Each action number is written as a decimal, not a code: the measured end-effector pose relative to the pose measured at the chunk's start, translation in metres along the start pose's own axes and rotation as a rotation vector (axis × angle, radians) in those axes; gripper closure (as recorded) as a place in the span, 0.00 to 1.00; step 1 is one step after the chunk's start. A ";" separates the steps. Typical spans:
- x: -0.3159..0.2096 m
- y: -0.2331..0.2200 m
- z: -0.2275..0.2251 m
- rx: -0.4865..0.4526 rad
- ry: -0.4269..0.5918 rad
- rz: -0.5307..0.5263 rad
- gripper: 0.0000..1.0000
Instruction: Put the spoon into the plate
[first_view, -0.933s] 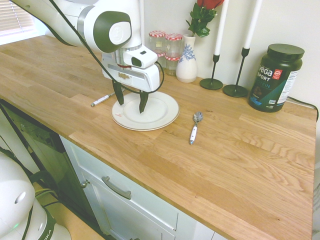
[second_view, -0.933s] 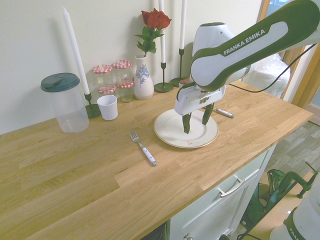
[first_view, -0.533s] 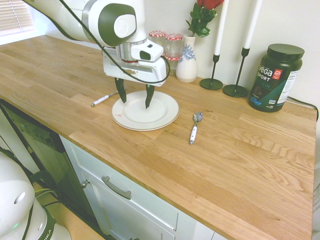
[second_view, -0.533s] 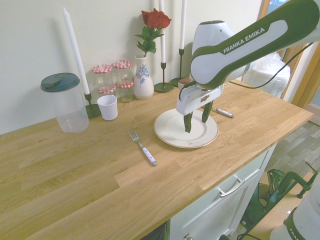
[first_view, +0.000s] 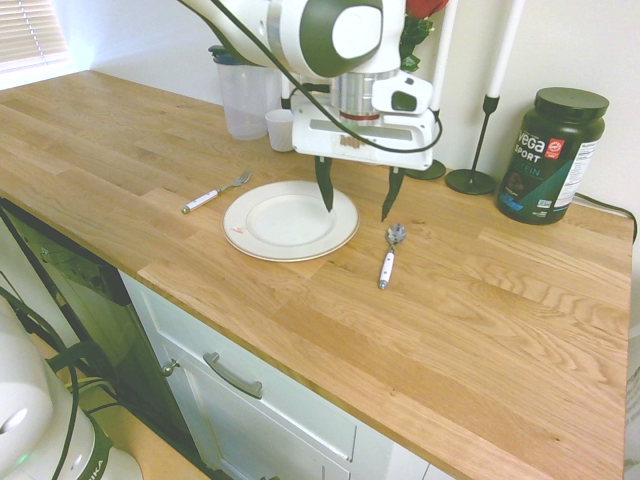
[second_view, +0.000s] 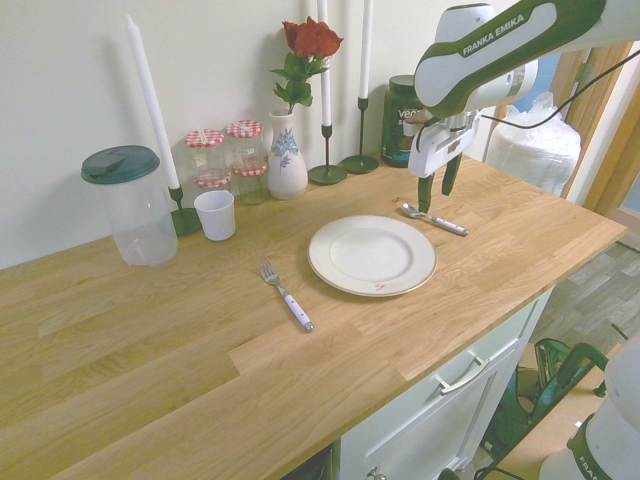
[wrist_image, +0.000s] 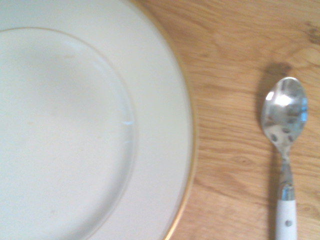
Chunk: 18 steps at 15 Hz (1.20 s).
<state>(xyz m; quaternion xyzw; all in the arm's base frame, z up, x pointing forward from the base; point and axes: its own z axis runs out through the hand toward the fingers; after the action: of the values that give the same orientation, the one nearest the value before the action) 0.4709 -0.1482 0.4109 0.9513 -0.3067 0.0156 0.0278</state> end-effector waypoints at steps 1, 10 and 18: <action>0.009 0.004 0.010 -0.014 -0.010 0.009 0.00; 0.039 0.019 0.060 -0.055 -0.084 0.043 1.00; 0.042 0.022 0.080 -0.055 -0.104 0.035 1.00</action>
<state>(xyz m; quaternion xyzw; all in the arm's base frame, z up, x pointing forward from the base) 0.4931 -0.1950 0.3339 0.9441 -0.3248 -0.0420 0.0377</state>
